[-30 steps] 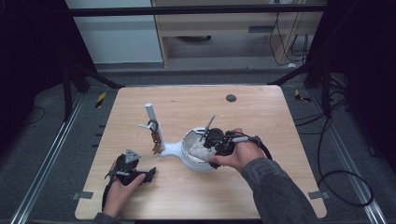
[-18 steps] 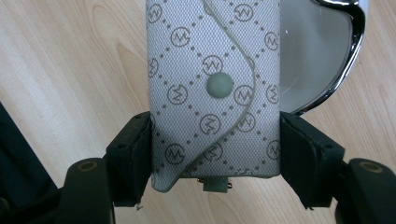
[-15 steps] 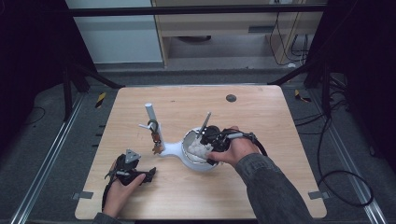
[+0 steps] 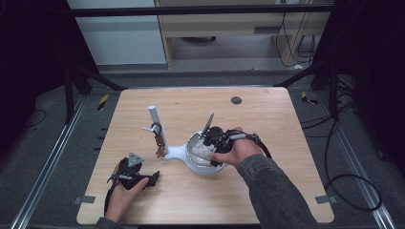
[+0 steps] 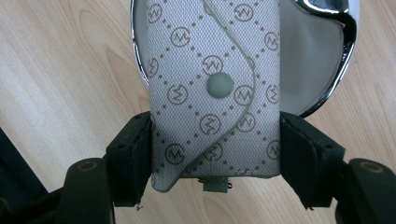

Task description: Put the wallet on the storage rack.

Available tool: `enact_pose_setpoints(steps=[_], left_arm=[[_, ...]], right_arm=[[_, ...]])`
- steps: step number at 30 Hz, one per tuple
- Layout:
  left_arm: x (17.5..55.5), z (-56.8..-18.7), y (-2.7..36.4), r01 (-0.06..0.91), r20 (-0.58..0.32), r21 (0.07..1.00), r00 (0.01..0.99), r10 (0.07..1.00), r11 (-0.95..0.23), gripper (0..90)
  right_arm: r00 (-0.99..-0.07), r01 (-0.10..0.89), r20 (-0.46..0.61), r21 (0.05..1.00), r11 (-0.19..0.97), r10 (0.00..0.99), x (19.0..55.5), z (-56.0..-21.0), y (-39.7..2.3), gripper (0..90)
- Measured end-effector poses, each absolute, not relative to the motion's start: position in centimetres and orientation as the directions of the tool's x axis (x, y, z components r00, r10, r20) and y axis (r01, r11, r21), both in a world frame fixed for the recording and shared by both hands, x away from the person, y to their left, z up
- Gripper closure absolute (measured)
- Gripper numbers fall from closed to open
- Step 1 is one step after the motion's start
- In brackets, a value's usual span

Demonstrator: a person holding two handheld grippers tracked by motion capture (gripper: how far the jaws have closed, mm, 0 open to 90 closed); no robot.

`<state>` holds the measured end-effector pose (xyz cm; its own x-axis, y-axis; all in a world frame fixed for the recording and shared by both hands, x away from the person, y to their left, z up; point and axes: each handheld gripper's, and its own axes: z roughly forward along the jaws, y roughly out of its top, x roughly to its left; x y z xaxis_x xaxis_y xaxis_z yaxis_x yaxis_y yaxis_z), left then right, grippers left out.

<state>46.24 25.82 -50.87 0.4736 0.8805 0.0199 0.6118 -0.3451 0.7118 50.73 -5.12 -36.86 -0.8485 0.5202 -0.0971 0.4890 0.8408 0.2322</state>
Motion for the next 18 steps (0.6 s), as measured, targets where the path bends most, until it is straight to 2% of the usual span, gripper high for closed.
enact_pose_setpoints(steps=[18], left_arm=[[46.24, -50.88, 25.8, 0.611, 0.018, 0.713, 0.474, 0.881, -0.343, 0.1]], right_arm=[[-0.846, 0.491, -0.111, 0.217, 0.844, 0.521, 51.17, -37.13, -4.71, 31.8]])
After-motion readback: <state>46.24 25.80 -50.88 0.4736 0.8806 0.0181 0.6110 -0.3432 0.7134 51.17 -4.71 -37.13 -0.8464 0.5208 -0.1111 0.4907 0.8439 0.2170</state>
